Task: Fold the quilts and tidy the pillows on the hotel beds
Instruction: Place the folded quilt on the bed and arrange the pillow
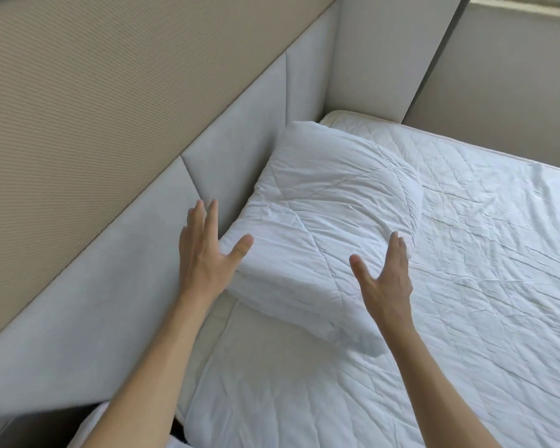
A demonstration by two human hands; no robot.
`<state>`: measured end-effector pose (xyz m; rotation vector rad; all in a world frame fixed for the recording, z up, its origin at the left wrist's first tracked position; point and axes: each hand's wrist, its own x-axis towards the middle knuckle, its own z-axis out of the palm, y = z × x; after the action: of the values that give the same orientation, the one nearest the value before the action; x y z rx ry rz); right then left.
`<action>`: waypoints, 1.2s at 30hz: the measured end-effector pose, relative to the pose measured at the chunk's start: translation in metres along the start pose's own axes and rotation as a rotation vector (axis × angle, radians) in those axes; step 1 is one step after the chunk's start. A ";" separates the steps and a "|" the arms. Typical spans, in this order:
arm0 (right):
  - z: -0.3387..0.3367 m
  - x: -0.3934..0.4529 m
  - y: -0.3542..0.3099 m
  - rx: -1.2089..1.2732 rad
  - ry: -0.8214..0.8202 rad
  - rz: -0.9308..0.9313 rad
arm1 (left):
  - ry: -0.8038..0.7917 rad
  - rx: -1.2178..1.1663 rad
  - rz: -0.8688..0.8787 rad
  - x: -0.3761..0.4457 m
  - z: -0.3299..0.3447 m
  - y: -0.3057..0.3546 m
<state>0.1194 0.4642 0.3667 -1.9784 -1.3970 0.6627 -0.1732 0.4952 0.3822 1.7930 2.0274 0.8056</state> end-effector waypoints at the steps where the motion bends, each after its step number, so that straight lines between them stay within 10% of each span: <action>1: -0.005 -0.016 -0.009 -0.001 -0.016 -0.025 | 0.026 0.004 -0.001 -0.018 -0.015 0.004; 14: -0.027 -0.291 -0.049 0.200 -0.481 -0.245 | 0.269 0.050 -0.394 -0.356 -0.157 -0.019; 24: 0.062 -0.501 -0.027 0.290 -0.783 0.024 | 0.181 0.011 -0.752 -0.526 -0.212 -0.150; 36: 0.189 -0.670 0.076 0.453 -0.421 0.783 | -0.317 0.049 -0.840 -0.540 -0.205 -0.333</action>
<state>-0.1760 -0.1518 0.2143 -2.0269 -0.5254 1.6550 -0.4697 -0.0925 0.2759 0.8385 2.2667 0.1987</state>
